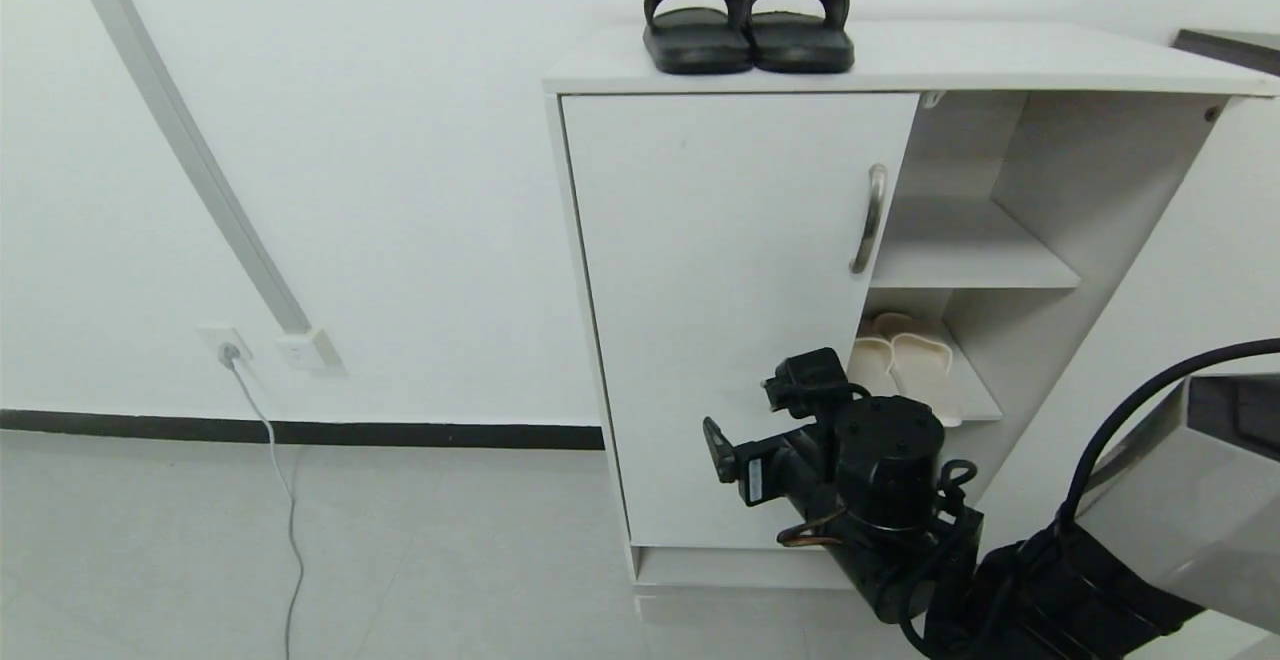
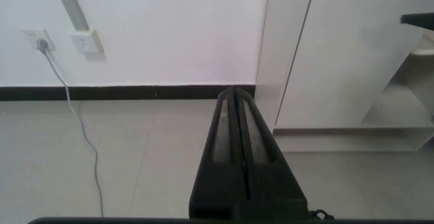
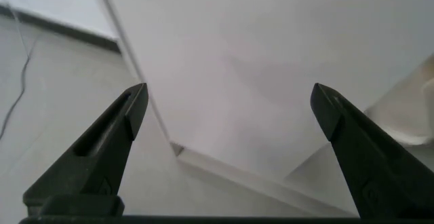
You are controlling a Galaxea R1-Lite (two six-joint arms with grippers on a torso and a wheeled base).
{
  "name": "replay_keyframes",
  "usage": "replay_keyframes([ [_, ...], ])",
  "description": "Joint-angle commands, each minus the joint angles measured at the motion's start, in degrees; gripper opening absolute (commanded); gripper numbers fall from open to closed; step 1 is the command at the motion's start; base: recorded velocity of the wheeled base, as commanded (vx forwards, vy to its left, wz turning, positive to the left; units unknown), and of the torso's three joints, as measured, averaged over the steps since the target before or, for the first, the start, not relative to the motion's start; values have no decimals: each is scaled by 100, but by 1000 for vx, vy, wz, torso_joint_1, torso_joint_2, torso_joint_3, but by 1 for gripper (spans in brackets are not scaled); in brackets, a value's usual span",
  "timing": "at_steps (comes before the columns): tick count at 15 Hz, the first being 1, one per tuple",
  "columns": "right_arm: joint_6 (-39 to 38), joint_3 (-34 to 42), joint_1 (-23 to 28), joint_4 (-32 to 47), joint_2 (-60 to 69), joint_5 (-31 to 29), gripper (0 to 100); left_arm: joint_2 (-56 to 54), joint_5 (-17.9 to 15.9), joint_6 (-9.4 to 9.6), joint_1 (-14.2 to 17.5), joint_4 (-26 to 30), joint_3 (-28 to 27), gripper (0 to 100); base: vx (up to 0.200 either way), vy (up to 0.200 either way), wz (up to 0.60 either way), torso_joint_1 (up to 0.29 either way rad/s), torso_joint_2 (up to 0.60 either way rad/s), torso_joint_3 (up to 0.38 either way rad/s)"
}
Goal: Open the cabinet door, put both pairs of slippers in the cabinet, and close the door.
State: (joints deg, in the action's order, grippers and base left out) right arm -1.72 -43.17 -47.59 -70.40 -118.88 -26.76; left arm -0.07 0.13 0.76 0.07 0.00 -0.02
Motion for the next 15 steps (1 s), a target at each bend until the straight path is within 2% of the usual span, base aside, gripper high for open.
replay_keyframes([
  [1, 5, 1, 4, 26, -3, 4, 100, 7, 4, -5, 1, 9, 2, 0, 0, 0, 0, 27, -525, -349],
  [7, 5, 1, -4, 18, -3, 4, 100, 7, 4, -5, 1, 9, 2, 0, 0, 0, 0, 101, -469, -347],
  [15, 5, -8, -13, 26, 5, 4, 100, 7, 4, -5, 1, 9, 2, 0, 0, 0, 0, 169, -482, -321],
])
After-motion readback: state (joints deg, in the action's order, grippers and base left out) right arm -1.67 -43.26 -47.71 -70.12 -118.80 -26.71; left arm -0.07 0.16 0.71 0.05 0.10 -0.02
